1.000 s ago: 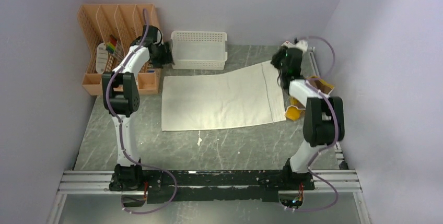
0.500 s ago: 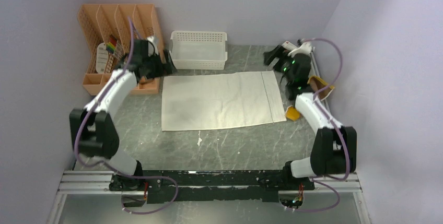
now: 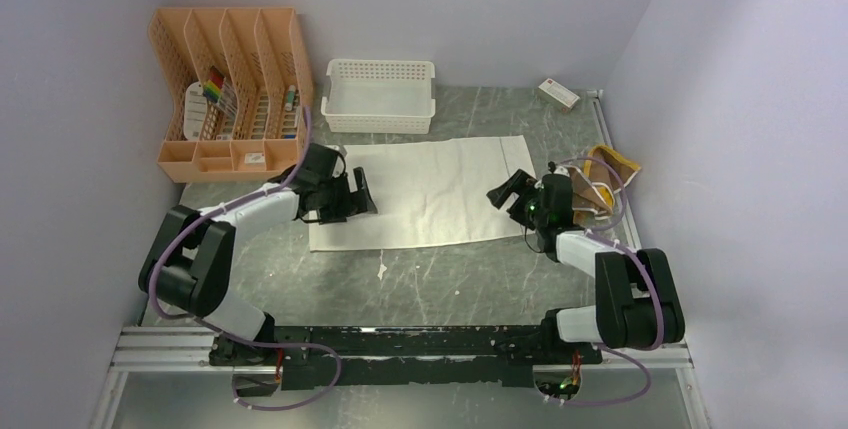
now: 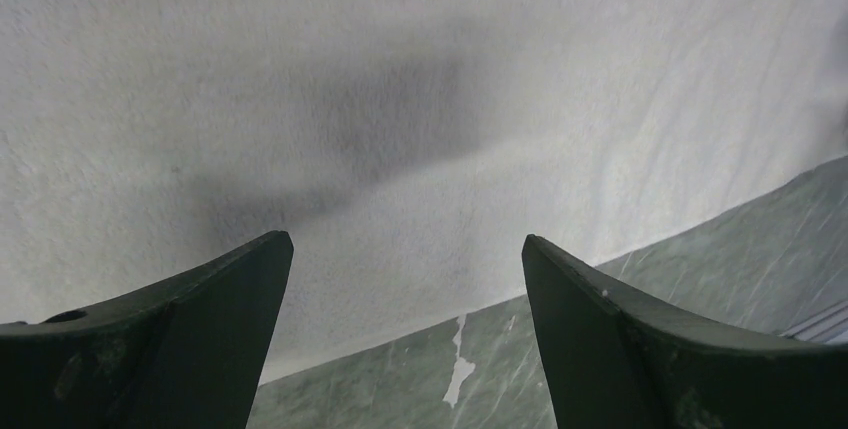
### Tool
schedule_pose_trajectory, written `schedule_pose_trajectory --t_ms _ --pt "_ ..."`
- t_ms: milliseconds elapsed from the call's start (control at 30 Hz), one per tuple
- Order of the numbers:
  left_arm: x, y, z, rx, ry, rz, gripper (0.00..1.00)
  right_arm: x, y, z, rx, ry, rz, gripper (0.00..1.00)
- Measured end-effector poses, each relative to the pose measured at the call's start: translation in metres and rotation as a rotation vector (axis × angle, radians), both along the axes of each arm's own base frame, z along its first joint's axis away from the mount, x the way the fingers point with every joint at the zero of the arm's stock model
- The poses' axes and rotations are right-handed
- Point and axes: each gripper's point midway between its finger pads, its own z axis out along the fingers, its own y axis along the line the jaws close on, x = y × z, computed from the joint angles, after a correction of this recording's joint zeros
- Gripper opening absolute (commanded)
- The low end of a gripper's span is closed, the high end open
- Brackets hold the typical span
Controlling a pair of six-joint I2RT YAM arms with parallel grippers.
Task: Roll the towels
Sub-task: Flatten out the towel at the center of the board.
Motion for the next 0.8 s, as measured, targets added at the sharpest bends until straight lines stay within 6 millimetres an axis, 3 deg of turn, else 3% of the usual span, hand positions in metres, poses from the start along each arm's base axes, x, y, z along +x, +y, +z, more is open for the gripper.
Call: schedule_pose_trajectory --t_ms 133,267,367,500,800 --pt "0.012 0.006 0.005 -0.012 -0.031 0.070 0.98 -0.003 -0.002 0.006 0.019 -0.018 -0.015 0.83" --pt "0.011 0.033 -0.006 -0.020 -0.016 0.184 0.97 -0.011 -0.010 0.011 0.012 -0.046 -0.044 0.83" --pt "0.010 0.047 -0.012 -0.055 -0.017 0.253 0.97 -0.023 -0.017 0.003 0.006 -0.029 -0.066 0.83" --pt "0.011 0.051 -0.012 -0.087 -0.044 0.291 0.96 -0.042 -0.021 -0.015 0.000 0.022 -0.073 0.83" --pt "0.003 0.057 -0.012 -0.122 -0.086 0.352 0.97 -0.062 -0.021 -0.013 0.060 0.038 -0.123 0.84"
